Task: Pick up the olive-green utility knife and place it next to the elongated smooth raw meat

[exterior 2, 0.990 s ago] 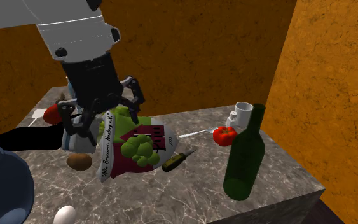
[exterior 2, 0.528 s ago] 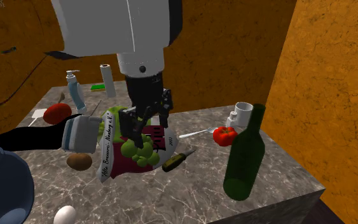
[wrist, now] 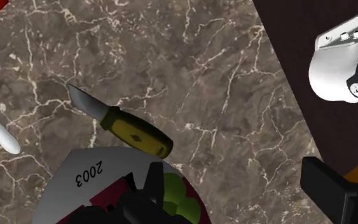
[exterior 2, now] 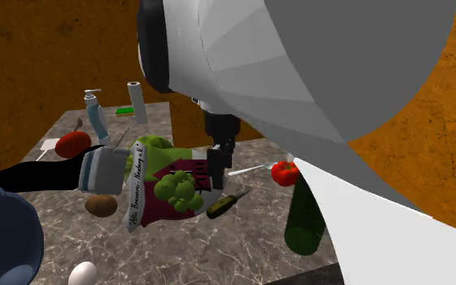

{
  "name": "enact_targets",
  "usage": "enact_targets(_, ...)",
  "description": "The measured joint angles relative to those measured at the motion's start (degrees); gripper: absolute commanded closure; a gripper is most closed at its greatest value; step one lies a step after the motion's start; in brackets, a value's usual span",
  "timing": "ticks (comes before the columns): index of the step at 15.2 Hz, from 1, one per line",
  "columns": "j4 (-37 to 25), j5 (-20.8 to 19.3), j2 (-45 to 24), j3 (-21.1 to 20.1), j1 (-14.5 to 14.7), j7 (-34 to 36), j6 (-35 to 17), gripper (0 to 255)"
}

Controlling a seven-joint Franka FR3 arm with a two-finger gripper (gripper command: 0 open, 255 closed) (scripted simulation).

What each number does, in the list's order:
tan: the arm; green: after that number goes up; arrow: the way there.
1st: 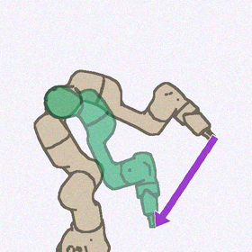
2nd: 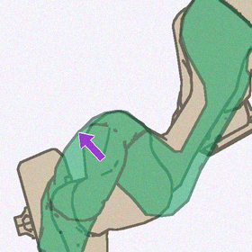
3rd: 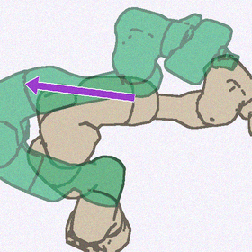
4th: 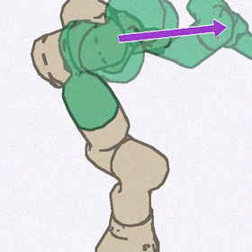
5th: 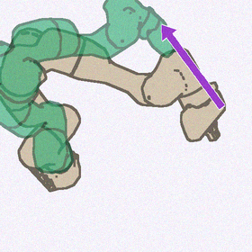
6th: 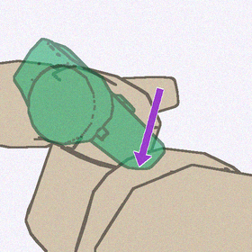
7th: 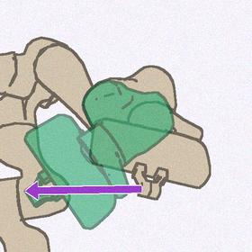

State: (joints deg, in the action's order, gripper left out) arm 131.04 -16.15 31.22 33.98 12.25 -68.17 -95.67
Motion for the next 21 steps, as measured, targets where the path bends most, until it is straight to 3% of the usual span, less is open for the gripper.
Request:
enact_targets(6, -6.08, 4.62, -15.81, 12.41, 7.07, -22.88, -5.08, 0)
enact_targets(10, -12.51, 13.81, -31.63, 18.65, 9.81, -41.48, -7.23, 0)
enact_targets(14, -17.07, 21.67, -43.93, 17.68, 7.13, -55.82, -8.17, 0)
enact_targets(21, -13.41, 23.43, -46.2, 16.79, 6.34, -58.23, -13.01, 0)
